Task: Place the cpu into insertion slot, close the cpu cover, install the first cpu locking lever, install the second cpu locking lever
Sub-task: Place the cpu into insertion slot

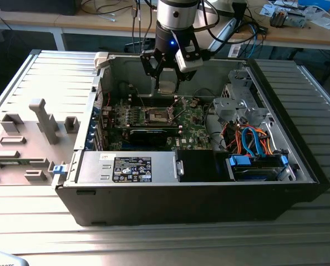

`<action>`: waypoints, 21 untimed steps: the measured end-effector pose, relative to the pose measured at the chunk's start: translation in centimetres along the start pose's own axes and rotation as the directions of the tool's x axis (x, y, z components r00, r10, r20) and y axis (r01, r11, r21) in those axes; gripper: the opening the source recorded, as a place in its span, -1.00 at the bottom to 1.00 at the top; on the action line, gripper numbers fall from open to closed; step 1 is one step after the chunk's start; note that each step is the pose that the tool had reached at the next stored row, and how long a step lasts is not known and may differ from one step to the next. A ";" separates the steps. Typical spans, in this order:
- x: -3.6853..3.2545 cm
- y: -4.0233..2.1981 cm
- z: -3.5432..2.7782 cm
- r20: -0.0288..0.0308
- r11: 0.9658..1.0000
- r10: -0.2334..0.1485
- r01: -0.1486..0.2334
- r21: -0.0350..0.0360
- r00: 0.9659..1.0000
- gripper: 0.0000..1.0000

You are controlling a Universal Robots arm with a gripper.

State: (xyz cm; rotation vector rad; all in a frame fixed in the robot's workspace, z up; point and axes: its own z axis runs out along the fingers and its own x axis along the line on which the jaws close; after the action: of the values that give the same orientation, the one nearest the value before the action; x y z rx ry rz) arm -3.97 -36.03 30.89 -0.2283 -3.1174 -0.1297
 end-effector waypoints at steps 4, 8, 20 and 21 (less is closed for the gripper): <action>0.00 0.00 0.00 0.001 1.000 0.006 -0.006 0.000 1.000 0.09; 0.00 0.00 0.00 0.001 1.000 0.012 -0.012 0.000 1.000 0.09; 0.00 0.00 0.01 0.002 1.000 0.029 -0.029 -0.001 1.000 0.09; 0.00 0.00 0.01 0.002 1.000 0.030 -0.030 -0.001 1.000 0.09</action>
State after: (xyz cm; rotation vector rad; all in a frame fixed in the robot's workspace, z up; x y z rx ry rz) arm -3.97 -36.03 30.88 -0.2753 -3.1148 -0.1300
